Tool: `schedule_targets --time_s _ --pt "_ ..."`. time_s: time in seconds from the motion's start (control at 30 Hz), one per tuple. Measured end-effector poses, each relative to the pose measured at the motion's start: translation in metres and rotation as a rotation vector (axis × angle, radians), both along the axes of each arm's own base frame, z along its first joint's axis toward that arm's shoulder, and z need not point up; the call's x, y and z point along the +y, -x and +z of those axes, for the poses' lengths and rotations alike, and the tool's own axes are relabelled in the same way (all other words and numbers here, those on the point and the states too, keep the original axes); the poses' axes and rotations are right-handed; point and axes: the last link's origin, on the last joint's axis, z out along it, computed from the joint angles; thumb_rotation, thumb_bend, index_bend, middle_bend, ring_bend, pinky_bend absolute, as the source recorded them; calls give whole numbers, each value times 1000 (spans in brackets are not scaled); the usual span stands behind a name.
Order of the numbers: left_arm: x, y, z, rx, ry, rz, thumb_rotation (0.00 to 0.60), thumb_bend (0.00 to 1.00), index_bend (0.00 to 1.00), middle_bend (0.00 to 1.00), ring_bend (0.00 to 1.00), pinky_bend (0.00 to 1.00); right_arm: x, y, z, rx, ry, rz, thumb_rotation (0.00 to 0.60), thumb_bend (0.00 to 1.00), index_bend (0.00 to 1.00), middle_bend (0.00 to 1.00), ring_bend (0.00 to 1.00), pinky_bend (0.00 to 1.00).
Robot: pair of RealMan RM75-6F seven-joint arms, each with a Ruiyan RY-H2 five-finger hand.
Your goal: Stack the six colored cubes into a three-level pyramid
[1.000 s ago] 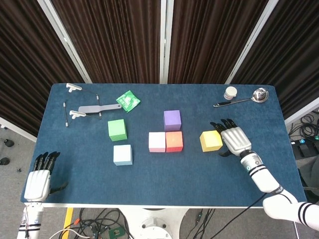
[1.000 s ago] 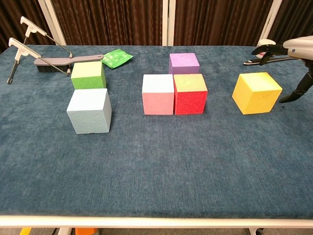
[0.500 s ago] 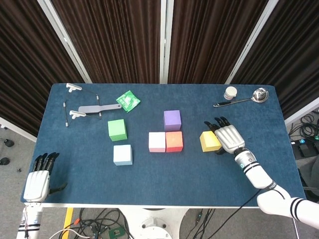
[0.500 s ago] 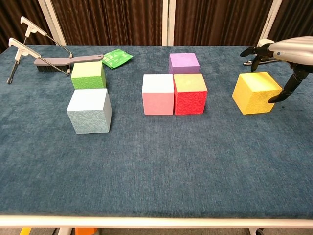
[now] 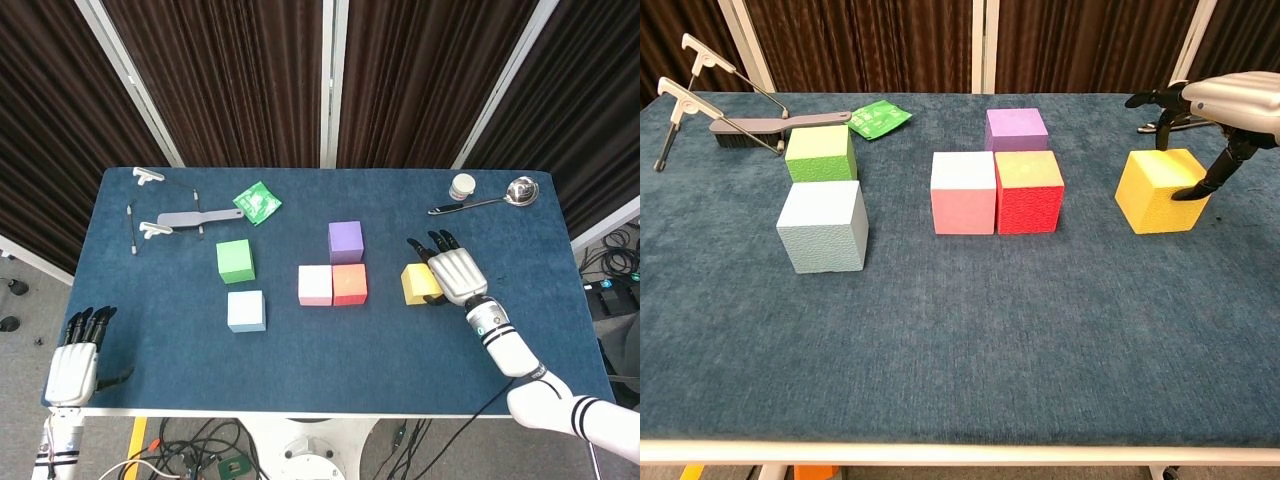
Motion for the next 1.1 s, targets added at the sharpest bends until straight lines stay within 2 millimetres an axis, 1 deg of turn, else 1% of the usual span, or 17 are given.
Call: schedule_targets --time_s 0.23,0.4,0.67,1.1 --pt "1 -1 -1 -5 -3 -5 600 37 116 88 0 0 0 -11 13 -67 21 5 600 92 0 456 50 0" --pt "-1 1 -1 -11 -6 -5 600 37 115 88 0 0 -1 -19 13 -73 28 1 600 92 0 472 59 0" --pt "-2 3 1 -20 -12 -11 600 38 115 88 0 0 -4 -37 -6 -114 18 -26 600 92 0 478 59 0" --pt "0 5 2 -32 -10 -21 600 37 115 88 0 0 -13 -70 -34 -105 -28 -11 600 92 0 479 60 0"
